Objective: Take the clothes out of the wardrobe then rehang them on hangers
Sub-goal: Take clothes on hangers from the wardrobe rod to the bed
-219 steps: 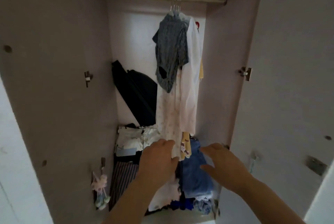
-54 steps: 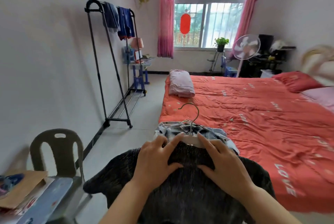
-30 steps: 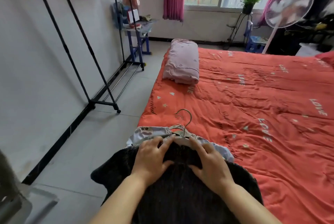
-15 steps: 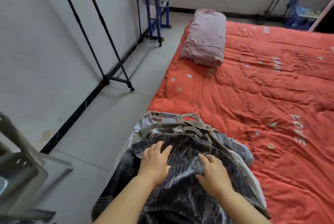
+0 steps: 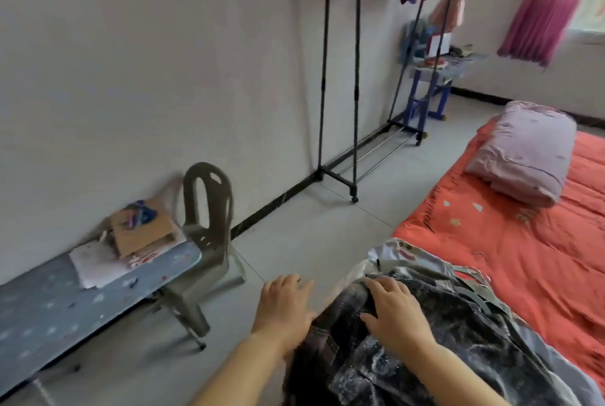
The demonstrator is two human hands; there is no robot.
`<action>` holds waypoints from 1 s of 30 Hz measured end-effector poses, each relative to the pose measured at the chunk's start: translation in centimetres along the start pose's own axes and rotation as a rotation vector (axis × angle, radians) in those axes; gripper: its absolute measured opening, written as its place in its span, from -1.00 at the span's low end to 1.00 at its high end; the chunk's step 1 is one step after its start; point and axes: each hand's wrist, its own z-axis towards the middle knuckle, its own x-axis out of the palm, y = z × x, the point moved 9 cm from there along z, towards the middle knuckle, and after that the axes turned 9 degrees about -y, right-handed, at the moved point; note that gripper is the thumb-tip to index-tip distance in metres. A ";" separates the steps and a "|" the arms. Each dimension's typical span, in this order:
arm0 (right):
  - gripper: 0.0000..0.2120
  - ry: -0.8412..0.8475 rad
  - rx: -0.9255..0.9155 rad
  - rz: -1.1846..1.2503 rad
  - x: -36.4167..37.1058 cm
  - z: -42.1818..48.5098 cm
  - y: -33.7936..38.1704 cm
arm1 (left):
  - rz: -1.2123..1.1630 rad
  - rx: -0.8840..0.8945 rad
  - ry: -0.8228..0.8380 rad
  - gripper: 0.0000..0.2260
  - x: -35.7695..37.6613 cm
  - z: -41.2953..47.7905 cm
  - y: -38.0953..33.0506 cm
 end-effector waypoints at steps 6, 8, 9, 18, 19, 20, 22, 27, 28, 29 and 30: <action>-0.41 0.058 -0.336 0.003 0.5 -4.2 21.5 | -0.009 -0.272 -0.200 -0.54 -7.7 -14.7 15.8; -0.42 0.068 -0.448 0.010 1.1 -6.9 28.9 | 0.015 -0.370 -0.266 -0.55 -10.0 -21.2 21.0; -0.42 0.076 -0.504 0.009 1.5 -8.4 32.5 | 0.031 -0.422 -0.288 -0.55 -10.9 -24.4 23.5; -0.40 0.171 -1.038 0.031 6.5 -25.3 62.3 | 0.181 -0.887 -0.443 -0.55 -18.2 -54.6 39.8; -0.41 0.184 -1.100 0.034 6.9 -27.5 65.2 | 0.194 -0.937 -0.464 -0.54 -18.8 -57.8 41.1; -0.41 0.199 -1.156 0.038 7.4 -29.6 67.7 | 0.208 -0.988 -0.486 -0.54 -19.3 -60.8 42.2; -0.41 0.239 -1.255 0.049 8.4 -33.3 72.5 | 0.236 -1.090 -0.519 -0.54 -20.1 -66.2 43.9; -0.40 0.265 -1.506 0.095 10.4 -41.6 83.3 | 0.297 -1.331 -0.527 -0.55 -21.5 -77.7 47.8; -0.41 0.267 -1.561 0.104 10.8 -43.1 85.4 | 0.312 -1.370 -0.539 -0.56 -21.8 -79.7 48.6; -0.41 0.268 -1.613 0.114 11.2 -44.5 87.6 | 0.329 -1.408 -0.546 -0.57 -22.3 -81.5 49.5; -0.41 0.278 -1.659 0.127 11.5 -45.9 89.6 | 0.348 -1.452 -0.564 -0.57 -22.8 -83.4 50.4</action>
